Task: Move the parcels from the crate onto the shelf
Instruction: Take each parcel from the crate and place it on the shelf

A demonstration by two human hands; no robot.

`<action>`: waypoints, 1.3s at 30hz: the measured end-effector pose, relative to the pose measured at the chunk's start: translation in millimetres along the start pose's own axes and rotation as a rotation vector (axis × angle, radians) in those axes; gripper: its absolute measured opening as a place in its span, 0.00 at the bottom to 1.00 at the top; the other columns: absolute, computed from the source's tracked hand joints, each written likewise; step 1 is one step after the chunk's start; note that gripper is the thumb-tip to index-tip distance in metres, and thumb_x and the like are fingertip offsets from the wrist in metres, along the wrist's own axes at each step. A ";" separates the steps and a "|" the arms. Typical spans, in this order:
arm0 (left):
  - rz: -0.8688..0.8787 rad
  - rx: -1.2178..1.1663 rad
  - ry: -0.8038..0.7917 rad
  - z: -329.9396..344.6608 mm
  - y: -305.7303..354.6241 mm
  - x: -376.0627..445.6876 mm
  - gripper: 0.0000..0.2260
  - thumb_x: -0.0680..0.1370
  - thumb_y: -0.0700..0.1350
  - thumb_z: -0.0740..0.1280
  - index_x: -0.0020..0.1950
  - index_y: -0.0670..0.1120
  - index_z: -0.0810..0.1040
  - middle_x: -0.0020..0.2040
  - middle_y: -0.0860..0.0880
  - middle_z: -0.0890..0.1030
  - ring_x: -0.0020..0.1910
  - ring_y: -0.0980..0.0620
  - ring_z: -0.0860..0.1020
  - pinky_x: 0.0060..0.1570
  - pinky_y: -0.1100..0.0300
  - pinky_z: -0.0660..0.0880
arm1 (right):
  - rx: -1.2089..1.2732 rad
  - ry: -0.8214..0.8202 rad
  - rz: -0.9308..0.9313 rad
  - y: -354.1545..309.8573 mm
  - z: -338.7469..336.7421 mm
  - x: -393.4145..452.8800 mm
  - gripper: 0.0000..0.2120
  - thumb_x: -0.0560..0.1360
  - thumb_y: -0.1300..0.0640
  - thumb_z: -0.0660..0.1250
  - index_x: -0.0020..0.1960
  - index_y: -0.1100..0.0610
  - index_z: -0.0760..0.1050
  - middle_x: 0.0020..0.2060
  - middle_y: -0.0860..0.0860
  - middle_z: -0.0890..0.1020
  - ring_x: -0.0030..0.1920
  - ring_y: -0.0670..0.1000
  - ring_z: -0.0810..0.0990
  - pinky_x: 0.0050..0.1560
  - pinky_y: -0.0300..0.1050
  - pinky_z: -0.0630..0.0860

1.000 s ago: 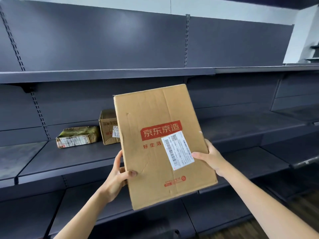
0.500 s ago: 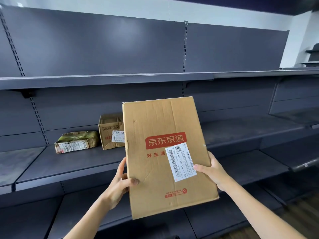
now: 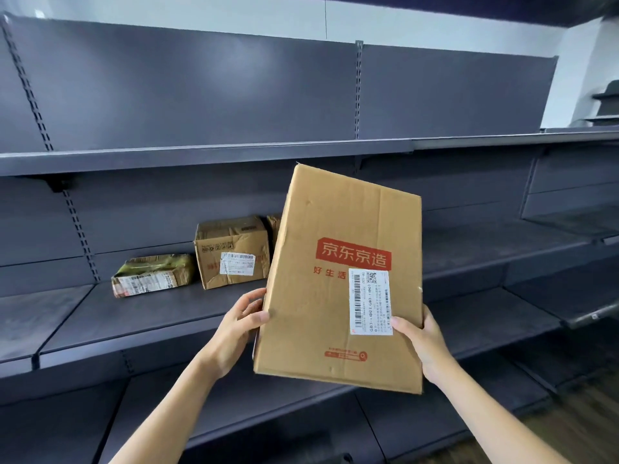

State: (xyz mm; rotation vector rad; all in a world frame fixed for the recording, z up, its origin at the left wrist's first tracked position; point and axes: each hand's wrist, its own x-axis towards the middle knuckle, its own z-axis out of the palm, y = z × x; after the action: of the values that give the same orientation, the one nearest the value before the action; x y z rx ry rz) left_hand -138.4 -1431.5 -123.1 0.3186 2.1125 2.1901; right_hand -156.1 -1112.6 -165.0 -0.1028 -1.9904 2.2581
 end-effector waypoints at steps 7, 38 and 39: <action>-0.096 0.181 -0.125 -2.2 4.1 1.0 0.29 0.64 0.61 0.65 0.65 0.74 0.64 0.62 0.62 0.76 0.63 0.52 0.73 0.56 0.45 0.75 | 0.048 0.045 -0.038 6.9 -0.7 -11.9 0.23 0.70 0.61 0.71 0.62 0.53 0.67 0.52 0.53 0.80 0.52 0.54 0.79 0.46 0.49 0.76; 0.096 -0.439 0.217 81.4 -43.1 12.3 0.33 0.65 0.35 0.71 0.65 0.57 0.67 0.61 0.47 0.78 0.56 0.45 0.80 0.42 0.46 0.79 | 0.230 0.158 -0.142 24.7 55.5 -21.9 0.28 0.69 0.64 0.73 0.63 0.53 0.64 0.56 0.50 0.78 0.56 0.47 0.77 0.52 0.41 0.74; 0.094 -0.430 0.211 80.3 -43.9 12.1 0.34 0.65 0.34 0.71 0.66 0.57 0.67 0.62 0.47 0.78 0.57 0.44 0.80 0.42 0.46 0.79 | 0.225 0.158 -0.139 24.6 53.9 -20.8 0.29 0.69 0.64 0.73 0.64 0.53 0.63 0.56 0.50 0.78 0.56 0.47 0.78 0.54 0.43 0.75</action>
State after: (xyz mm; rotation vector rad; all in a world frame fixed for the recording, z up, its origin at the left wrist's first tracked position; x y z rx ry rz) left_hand -137.4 -1348.6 -163.5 0.1611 1.6690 2.7586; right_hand -144.1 -1171.5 -183.3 -0.1128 -1.6048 2.2880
